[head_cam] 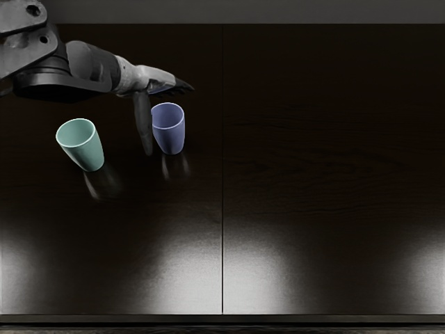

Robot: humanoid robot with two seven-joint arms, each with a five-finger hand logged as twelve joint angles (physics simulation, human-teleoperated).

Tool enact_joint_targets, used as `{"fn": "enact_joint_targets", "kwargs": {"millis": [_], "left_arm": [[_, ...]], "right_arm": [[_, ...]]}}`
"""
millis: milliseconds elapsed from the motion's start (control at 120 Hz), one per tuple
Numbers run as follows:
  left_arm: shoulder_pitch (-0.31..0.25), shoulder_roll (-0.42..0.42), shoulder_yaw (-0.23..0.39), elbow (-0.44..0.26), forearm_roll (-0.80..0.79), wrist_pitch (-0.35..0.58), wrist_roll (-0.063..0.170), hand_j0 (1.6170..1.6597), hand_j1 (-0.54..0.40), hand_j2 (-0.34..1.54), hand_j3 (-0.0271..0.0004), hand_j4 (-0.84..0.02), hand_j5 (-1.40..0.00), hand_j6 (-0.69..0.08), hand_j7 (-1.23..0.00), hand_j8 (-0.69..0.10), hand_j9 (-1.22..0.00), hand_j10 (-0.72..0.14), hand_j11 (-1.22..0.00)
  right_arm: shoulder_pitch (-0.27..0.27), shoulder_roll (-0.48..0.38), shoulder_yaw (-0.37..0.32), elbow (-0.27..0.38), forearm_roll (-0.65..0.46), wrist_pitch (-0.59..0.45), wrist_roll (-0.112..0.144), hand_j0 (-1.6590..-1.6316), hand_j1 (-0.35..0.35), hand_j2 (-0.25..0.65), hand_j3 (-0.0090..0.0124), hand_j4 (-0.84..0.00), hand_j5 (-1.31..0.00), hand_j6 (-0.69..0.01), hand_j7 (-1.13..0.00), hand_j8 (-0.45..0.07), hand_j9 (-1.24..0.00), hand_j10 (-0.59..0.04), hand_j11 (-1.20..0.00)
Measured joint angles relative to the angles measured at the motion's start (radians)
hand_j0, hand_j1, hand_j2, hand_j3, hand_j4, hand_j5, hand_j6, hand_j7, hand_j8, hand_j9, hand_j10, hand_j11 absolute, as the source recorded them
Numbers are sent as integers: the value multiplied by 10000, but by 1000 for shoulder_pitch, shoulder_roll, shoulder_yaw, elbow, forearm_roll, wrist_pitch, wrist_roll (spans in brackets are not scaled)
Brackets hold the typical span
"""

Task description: Pick up cup and place in cup with left hand

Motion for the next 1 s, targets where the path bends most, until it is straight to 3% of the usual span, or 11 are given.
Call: {"fn": "enact_joint_targets", "kwargs": {"millis": [117, 250, 475, 708, 775, 1000], "left_arm": [[2, -78, 14, 25, 116, 141, 56, 16581, 3491, 4, 0, -20, -3, -27, -2, -24, -1, -16, 0], [47, -139, 38, 86, 185, 199, 80, 16581, 3491, 5, 0, -21, -3, -28, -2, -25, -1, -17, 0], [85, -163, 56, 100, 220, 218, 88, 16581, 3254, 51, 0, -225, -264, -235, -263, -232, -262, -221, -261], [85, -172, 68, 99, 225, 214, 90, 16581, 1531, 344, 0, -1679, -2132, -1689, -2130, -1528, -2135, -1669, -2134], [85, -172, 70, 100, 227, 214, 90, 16580, 1048, 443, 0, -2164, -2622, -1529, -2642, -1274, -2674, -2114, -2672], [81, -186, 77, 119, 234, 217, 90, 16580, -219, 710, 0, -3430, -3893, -1759, -3975, -1604, -4093, -3232, -4086]], "right_arm": [[0, 0, 0, 0, 0, 0, 0, -16581, -3160, -55, 0, -276, -358, -276, -358, -276, -358, -276, -358], [0, 0, 0, 0, 0, 0, 0, -16581, -3160, -55, 0, -276, -358, -276, -358, -276, -358, -276, -358], [0, 0, 0, 0, 0, 0, 0, -16581, -3160, -55, 0, -276, -358, -277, -358, -276, -358, -276, -358], [0, 0, 0, 0, 0, 0, 0, -16581, -3160, -55, 0, -276, -358, -277, -358, -276, -358, -276, -358], [0, 0, 0, 0, 0, 0, 0, -16581, -3160, -55, 0, -276, -358, -277, -358, -276, -358, -276, -358], [0, 0, 0, 0, 0, 0, 0, -16581, -3160, -56, 0, -277, -358, -277, -358, -277, -358, -276, -358]]}}
